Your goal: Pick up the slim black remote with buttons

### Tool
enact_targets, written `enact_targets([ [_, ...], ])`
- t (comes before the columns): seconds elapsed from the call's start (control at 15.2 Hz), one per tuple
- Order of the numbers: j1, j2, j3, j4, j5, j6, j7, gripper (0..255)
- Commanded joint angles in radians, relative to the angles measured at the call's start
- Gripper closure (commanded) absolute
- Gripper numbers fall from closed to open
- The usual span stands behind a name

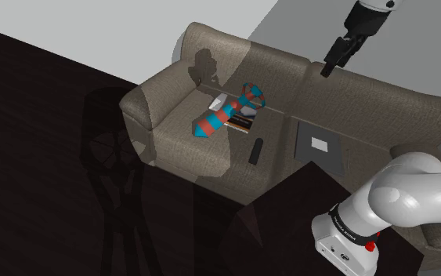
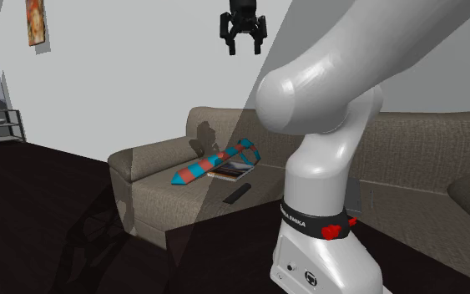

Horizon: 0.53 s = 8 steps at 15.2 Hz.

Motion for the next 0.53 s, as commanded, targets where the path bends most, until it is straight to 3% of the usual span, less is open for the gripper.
enact_targets([
  [0.0,0.000,0.000,0.000,0.000,0.000,0.000,0.000,0],
  [0.46,-0.053,0.117,0.001,-0.132,0.042,0.197,0.166,0],
])
